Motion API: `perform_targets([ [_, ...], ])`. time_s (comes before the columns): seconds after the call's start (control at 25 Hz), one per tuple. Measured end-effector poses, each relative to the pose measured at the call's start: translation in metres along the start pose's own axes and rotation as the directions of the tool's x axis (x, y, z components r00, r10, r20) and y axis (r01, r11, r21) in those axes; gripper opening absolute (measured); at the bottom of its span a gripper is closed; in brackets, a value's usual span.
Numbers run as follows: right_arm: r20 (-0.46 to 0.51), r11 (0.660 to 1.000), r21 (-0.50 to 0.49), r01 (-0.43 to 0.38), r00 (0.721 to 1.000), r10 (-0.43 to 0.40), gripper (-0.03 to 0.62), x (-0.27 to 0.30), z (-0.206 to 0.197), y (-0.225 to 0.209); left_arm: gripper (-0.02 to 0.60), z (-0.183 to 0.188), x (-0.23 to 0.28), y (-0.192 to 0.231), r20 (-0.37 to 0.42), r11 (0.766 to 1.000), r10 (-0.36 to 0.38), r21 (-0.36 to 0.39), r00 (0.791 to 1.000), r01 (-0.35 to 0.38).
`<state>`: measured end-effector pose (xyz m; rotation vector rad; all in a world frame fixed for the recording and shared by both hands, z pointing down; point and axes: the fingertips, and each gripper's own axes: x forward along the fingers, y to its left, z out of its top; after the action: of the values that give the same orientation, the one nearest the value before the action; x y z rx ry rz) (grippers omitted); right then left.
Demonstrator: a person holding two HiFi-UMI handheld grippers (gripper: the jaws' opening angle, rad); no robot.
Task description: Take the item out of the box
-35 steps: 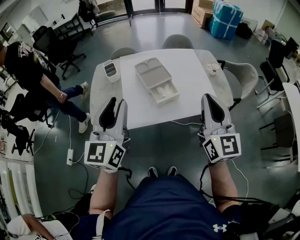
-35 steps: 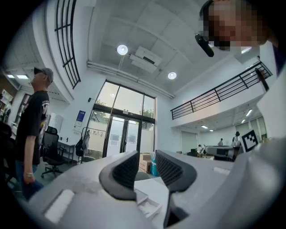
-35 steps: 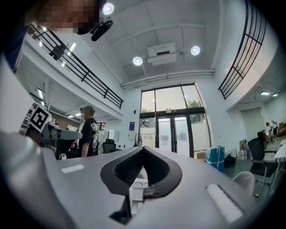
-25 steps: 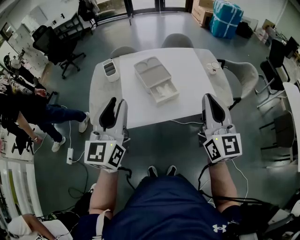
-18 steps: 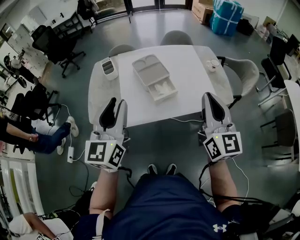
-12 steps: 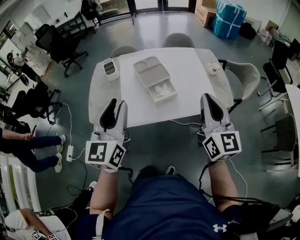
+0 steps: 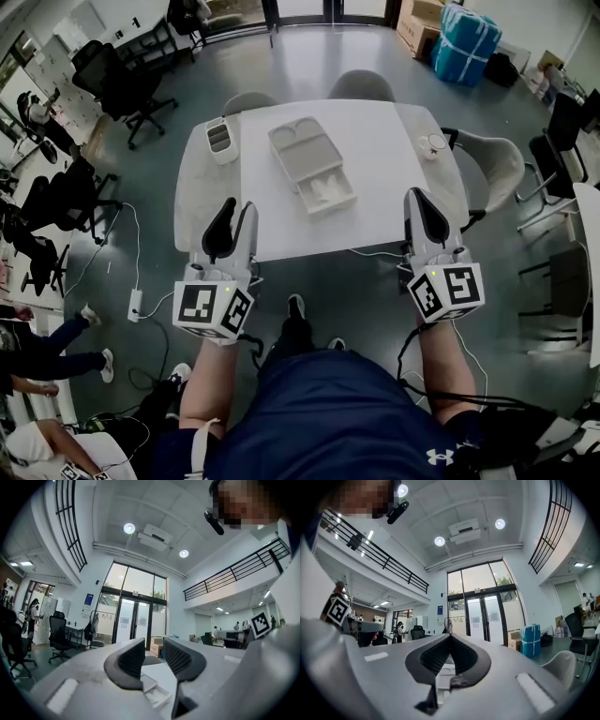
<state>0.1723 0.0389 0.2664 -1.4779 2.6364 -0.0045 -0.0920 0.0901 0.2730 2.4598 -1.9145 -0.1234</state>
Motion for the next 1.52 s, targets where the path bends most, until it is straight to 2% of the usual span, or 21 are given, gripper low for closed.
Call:
perform_targets([
  [0.36,-0.010,0.999,-0.021,0.034,0.999,-0.034,0.003,0.071,-0.004,0.001,0.130,-0.001,0.063,0.052,0.010,0.998,-0.048,-0.032,0.999,0.048],
  [0.88,-0.038,0.986,-0.061,0.152,0.987,-0.155,0.003,0.134,-0.010,-0.004,0.118,-0.008,0.140,0.108,0.005,0.983,-0.169,-0.066,0.986,0.169],
  [1.2,-0.086,0.977,-0.055,0.208,0.974,-0.212,0.003,0.163,-0.032,-0.019,0.116,-0.028,0.189,0.119,-0.045,0.969,-0.238,-0.080,0.970,0.234],
  [1.52,-0.164,0.983,-0.018,0.183,0.969,-0.183,0.003,0.185,-0.067,-0.058,0.041,-0.053,0.235,0.092,-0.108,0.970,-0.234,-0.092,0.966,0.225],
])
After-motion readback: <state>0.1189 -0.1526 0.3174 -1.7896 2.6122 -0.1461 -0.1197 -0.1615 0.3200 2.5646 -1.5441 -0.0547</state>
